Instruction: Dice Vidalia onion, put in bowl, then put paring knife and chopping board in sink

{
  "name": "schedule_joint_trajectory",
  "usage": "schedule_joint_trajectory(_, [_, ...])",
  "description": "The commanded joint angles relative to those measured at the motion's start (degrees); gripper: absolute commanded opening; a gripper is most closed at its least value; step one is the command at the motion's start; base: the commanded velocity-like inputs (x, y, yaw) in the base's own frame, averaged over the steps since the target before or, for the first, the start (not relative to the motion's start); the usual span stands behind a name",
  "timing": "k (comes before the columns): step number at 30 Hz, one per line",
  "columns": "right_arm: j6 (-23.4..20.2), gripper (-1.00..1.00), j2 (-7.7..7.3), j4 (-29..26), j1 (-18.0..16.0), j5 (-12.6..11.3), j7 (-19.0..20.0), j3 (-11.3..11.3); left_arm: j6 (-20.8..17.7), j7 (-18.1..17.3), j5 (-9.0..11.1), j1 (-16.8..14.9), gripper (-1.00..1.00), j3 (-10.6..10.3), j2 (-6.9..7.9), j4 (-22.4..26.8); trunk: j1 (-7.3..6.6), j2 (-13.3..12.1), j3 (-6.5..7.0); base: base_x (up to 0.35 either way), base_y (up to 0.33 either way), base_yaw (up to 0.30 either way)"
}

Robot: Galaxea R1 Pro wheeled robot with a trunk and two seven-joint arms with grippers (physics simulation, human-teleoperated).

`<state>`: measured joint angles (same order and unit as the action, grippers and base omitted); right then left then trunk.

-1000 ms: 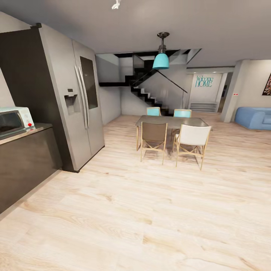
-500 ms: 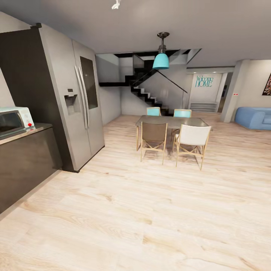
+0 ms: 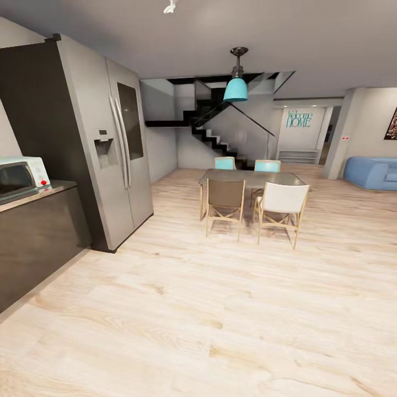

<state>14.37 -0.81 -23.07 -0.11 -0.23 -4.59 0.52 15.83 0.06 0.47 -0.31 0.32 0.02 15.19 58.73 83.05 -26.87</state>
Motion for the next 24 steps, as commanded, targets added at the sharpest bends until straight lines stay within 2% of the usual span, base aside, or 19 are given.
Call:
schedule_joint_trajectory(1, [0.22, 1.0, -0.16, -1.7, 0.01, -0.05, -0.2, 0.07, 0.21, 0.02, 0.12, -0.03, 1.0, 0.04, -0.35, 0.19, 0.0, 0.03, -0.06, 0.0, 0.0, 0.0])
schedule_joint_trajectory(5, [0.41, 1.0, -0.52, -7.08, -0.05, 0.0, -0.39, 0.03, 0.25, 0.03, 0.14, -0.03, 1.0, 0.04, -1.77, 1.29, 0.0, 0.03, -0.06, 0.0, 0.0, 0.0])
schedule_joint_trajectory(9, [0.57, 1.0, -0.73, -8.77, -0.06, 0.04, -0.23, 0.02, 0.18, 0.03, 0.11, -0.04, 1.0, 0.01, -2.13, 1.98, 0.0, 0.03, -0.06, 0.0, 0.0, 0.0])
schedule_joint_trajectory(16, [4.59, 1.0, -1.35, -7.04, -0.07, -0.28, 0.08, -0.01, 0.24, -0.04, 0.14, -0.04, 1.0, -0.08, 0.13, 1.52, 0.0, 0.03, -0.06, 0.0, 0.0, 0.0])
schedule_joint_trajectory(24, [6.29, 1.0, -1.01, -4.12, -0.07, -0.3, 0.07, 0.01, 0.25, -0.06, 0.15, -0.04, 1.0, -0.14, 0.53, 1.28, 0.0, 0.03, -0.06, 0.0, 0.0, 0.193])
